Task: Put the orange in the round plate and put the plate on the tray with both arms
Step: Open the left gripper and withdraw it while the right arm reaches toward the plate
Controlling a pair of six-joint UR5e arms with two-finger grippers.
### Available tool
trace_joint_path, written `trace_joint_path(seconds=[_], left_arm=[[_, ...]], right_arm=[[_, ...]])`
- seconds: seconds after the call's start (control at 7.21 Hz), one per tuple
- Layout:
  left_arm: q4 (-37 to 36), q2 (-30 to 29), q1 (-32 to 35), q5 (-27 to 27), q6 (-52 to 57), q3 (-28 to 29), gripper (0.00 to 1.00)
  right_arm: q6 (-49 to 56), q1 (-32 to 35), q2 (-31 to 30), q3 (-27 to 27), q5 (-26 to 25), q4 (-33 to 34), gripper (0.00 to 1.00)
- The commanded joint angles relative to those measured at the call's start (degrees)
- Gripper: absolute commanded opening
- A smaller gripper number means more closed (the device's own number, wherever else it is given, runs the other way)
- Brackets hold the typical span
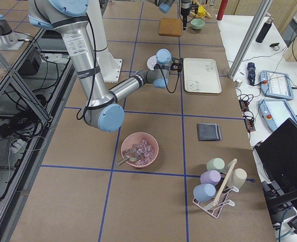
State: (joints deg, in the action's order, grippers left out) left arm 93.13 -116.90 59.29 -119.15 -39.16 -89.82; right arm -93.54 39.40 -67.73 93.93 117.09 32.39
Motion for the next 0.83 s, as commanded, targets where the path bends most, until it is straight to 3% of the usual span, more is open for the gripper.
trace_joint_path(seconds=[0.0, 0.28, 0.69], left_arm=[[0.03, 0.00, 0.74, 1.12, 0.14, 1.74, 0.99], [0.03, 0.00, 0.91, 1.12, -0.04, 2.62, 0.99], [0.38, -0.43, 0.83, 1.21, 0.14, 5.07, 0.99]], right_arm=[[-3.58, -7.65, 0.22, -1.90, -11.50, -6.01, 1.00], [-3.67, -11.08, 0.48, -8.90, -19.04, -17.03, 1.00], [-5.24, -12.59, 4.25, -13.48, -20.84, -17.62, 1.00]])
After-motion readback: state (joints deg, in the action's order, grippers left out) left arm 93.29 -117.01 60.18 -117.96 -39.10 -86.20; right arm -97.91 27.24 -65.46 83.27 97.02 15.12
